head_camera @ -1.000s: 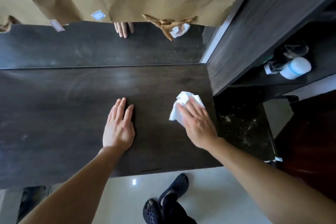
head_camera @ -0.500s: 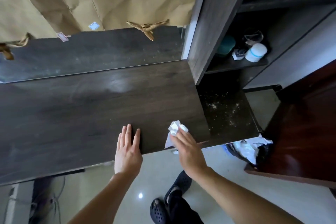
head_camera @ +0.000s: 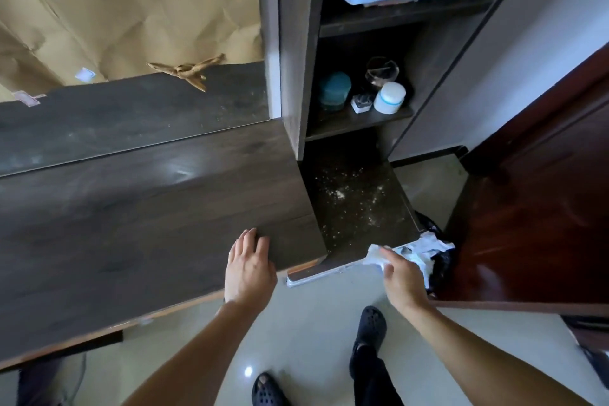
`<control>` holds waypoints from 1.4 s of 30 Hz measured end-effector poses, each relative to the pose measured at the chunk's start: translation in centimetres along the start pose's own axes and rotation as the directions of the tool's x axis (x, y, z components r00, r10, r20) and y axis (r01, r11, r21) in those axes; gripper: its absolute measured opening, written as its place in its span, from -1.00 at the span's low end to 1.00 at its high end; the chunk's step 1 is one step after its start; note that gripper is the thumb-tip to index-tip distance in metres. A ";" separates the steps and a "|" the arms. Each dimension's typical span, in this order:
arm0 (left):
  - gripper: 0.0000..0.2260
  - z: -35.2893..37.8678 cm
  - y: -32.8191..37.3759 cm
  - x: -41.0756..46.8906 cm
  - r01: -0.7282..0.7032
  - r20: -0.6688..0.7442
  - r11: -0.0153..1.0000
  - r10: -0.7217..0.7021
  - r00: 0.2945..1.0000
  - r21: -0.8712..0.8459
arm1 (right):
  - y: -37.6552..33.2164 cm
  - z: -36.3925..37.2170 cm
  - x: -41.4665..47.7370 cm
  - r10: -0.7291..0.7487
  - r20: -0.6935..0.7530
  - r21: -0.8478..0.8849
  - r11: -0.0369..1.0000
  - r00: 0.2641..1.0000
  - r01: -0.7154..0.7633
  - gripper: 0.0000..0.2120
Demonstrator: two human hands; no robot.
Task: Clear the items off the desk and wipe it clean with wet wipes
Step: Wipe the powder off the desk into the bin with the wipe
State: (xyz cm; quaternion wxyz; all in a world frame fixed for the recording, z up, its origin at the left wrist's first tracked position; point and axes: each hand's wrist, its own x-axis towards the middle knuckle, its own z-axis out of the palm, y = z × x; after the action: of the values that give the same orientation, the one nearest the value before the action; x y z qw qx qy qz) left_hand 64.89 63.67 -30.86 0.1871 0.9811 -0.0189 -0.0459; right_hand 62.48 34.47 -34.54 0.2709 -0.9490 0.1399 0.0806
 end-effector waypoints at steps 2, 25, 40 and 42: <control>-0.68 1.3 2.7 2.2 0.006 -0.045 0.999 -0.008 0.999 -0.036 | 1.6 -1.4 3.5 0.173 -0.054 0.101 0.981 0.984 -0.167 -0.52; -0.57 8.1 10.7 9.5 0.408 -0.318 0.912 -0.375 0.871 0.041 | 14.0 5.0 12.1 -0.559 0.267 -0.289 0.731 0.785 0.618 -0.48; -0.57 8.4 10.4 9.3 0.381 -0.344 0.924 -0.350 0.871 0.023 | 11.5 6.6 13.0 -0.686 0.218 -0.100 0.692 0.694 0.715 -0.54; -0.57 8.4 10.4 9.3 0.378 -0.348 0.925 -0.347 0.871 0.026 | 12.4 5.4 16.6 -0.721 0.213 -0.029 0.669 0.659 0.742 -0.54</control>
State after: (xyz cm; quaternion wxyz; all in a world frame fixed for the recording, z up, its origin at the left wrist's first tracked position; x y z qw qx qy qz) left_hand 73.17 50.44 -35.54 0.1296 0.9679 0.1957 0.0893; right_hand 73.97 23.56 -48.97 0.2378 -0.9269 -0.2843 0.0593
